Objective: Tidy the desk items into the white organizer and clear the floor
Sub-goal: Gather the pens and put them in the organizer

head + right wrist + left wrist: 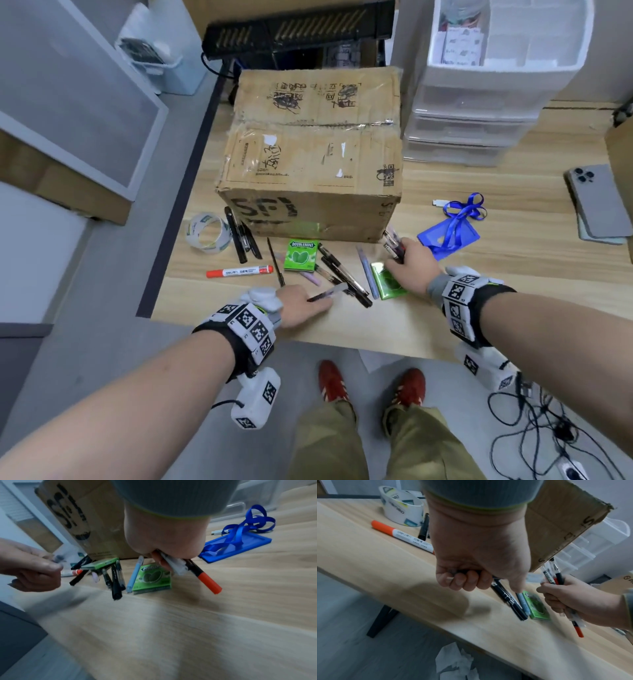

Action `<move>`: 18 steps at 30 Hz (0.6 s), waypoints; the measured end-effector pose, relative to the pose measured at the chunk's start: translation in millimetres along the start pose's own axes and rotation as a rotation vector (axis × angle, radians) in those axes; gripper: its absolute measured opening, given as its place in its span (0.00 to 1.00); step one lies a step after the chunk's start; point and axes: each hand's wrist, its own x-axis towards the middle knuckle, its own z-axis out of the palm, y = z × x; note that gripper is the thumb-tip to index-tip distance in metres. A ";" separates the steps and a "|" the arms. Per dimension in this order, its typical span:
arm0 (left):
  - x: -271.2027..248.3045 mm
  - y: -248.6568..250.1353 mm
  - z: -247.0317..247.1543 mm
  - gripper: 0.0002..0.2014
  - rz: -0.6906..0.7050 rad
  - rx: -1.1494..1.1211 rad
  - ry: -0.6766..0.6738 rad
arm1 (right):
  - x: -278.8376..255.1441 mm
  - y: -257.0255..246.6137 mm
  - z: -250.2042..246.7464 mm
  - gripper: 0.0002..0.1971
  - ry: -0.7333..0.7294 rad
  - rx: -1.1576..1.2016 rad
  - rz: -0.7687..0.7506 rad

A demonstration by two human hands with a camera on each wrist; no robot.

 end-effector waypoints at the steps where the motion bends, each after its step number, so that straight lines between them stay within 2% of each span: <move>1: 0.5 -3.2 2.9 0.31 -0.009 0.007 0.027 | -0.1 0.6 1.7 0.07 0.007 0.000 0.011; 5: 9.1 -2.4 11.0 0.23 -0.030 0.029 0.107 | -0.7 0.4 3.3 0.06 -0.007 0.002 0.037; 9: 17.0 13.4 6.3 0.12 -0.021 0.059 0.073 | -5.9 6.5 0.8 0.07 -0.049 -0.037 0.042; 12: 24.2 14.8 6.3 0.17 0.028 0.030 0.152 | -13.8 10.1 -3.2 0.08 -0.144 -0.157 -0.008; 15: 27.6 10.3 6.4 0.18 0.010 0.043 0.271 | -21.2 4.2 -0.6 0.11 -0.126 -0.316 -0.136; 18: 29.9 11.0 -1.5 0.20 -0.064 0.129 0.221 | -22.5 -13.0 11.0 0.18 -0.070 -0.415 -0.299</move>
